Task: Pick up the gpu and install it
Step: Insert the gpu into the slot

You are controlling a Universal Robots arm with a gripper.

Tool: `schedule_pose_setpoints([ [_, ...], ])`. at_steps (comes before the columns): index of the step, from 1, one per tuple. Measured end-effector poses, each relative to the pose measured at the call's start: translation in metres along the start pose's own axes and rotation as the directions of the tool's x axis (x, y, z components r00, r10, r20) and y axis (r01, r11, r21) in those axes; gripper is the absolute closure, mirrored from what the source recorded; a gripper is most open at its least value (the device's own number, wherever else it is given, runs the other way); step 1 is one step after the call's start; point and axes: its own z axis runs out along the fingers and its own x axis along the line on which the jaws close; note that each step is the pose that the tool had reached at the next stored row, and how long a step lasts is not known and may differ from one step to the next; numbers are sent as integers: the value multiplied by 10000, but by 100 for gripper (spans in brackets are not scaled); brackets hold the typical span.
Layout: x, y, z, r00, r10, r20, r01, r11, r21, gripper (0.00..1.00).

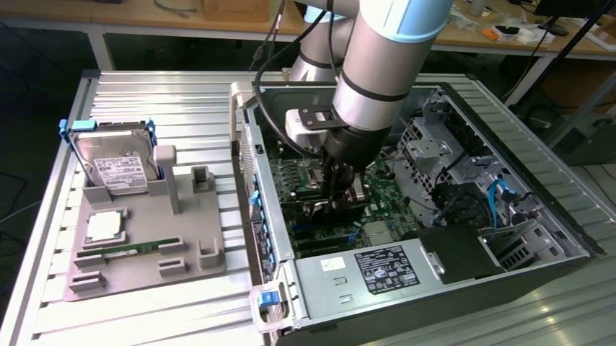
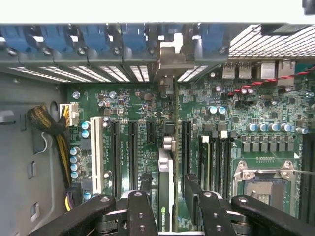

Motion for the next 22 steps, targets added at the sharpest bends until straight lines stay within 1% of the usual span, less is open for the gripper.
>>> schedule_pose_setpoints([
  [5, -5, -1, -90, 10000, -1, 3, 1, 10000, 3, 60],
  [7, -11, -1, -101, 10000, -1, 8, 1, 10000, 4, 60],
  [9, -11, -1, -102, 10000, -3, 30, 3, 10000, 4, 61],
  [12, -11, -2, -102, 10000, -4, 30, 4, 10000, 3, 80],
  [13, -11, -2, -102, 10000, -4, 30, 4, 10000, 3, 80],
  [14, -11, -2, -102, 10000, -4, 30, 4, 10000, 3, 86],
  [15, -11, -2, -103, 10000, -4, 29, 4, 10000, 3, 89],
  [22, -11, -2, -102, 10000, -4, 30, 4, 10000, 3, 89],
])
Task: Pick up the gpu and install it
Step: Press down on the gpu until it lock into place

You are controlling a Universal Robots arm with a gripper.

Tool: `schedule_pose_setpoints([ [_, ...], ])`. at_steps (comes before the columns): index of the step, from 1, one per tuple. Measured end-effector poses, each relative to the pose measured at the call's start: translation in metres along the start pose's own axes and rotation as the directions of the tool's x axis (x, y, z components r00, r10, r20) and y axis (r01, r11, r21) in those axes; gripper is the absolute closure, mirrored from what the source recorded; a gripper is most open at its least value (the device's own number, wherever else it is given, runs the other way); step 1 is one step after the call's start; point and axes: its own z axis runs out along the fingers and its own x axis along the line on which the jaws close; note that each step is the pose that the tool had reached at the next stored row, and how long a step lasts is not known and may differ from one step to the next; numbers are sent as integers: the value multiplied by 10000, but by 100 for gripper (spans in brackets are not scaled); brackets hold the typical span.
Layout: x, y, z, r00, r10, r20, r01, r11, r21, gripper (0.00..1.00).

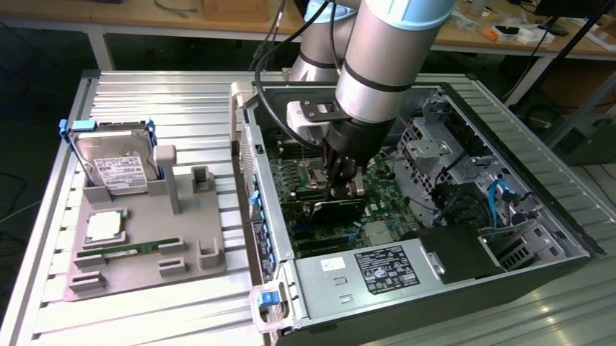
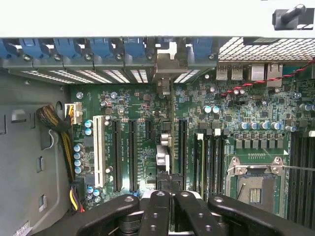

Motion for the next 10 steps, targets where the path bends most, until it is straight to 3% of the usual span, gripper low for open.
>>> schedule_pose_setpoints([
  [3, 0, 12, 0, 10000, -1, -1, 1, 10000, 0, 89],
  [8, 1, 191, -1, 10000, -1, 0, 1, 10000, 0, 89],
  [10, 1, 303, -1, 10000, 1, 0, -1, 10000, 0, 89],
])
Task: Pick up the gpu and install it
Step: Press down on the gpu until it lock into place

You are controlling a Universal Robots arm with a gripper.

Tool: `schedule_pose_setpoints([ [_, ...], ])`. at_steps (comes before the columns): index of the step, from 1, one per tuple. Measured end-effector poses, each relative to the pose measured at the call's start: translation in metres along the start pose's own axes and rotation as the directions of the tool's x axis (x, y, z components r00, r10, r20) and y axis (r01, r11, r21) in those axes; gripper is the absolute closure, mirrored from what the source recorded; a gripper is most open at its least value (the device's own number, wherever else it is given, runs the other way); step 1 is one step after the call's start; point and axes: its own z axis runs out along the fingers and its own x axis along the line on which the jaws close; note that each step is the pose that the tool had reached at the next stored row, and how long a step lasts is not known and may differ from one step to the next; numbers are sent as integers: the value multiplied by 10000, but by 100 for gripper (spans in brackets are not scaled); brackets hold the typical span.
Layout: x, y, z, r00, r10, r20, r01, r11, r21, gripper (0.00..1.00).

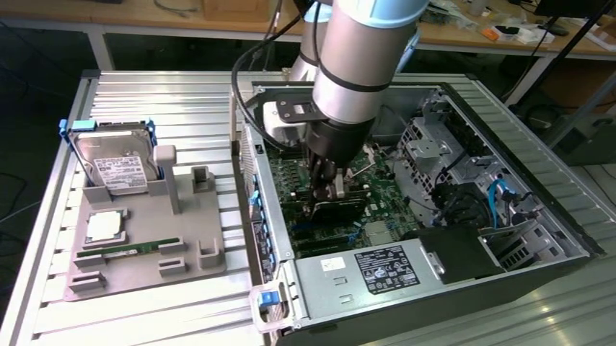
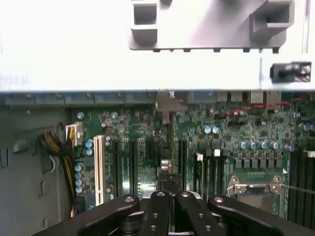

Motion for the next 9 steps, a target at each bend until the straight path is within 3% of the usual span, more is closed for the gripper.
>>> schedule_pose_setpoints([
  [2, 0, 49, 0, 10000, 0, 1, 0, 10000, 1, 89],
  [9, 1, 54, 73, 10000, -1, -1, 1, 10000, -3, 89],
])
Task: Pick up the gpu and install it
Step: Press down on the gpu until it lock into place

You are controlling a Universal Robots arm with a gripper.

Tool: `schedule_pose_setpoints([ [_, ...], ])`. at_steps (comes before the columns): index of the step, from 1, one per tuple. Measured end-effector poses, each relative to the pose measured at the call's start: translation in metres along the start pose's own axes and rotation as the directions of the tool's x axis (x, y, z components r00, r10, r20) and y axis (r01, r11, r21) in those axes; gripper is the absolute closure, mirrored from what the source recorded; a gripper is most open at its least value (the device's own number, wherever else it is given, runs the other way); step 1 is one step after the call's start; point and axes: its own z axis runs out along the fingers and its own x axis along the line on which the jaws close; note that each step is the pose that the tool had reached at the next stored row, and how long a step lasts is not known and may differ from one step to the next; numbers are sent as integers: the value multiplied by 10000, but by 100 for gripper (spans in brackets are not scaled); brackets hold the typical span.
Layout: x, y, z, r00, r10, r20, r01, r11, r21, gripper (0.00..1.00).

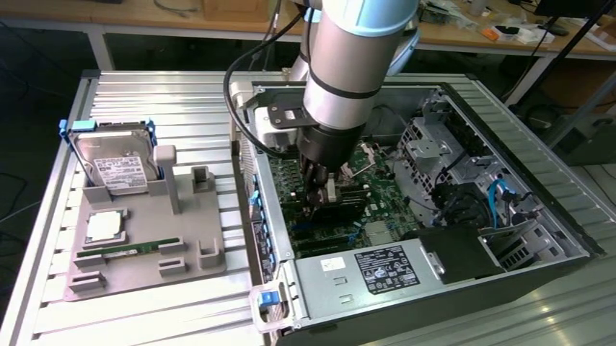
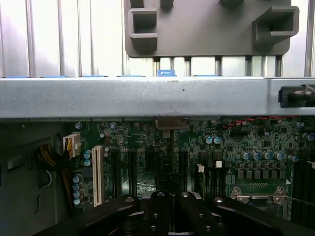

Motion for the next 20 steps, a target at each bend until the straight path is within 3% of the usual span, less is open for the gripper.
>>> schedule_pose_setpoints([
  [10, 0, 0, 38, 10000, 0, 2, 0, 10000, 2, 89],
  [16, -1, 30, -190, 10000, -1, 2, 1, 9999, 145, 89],
  [20, -1, 125, -202, 10000, -4, -1, 4, 9998, 179, 89],
])
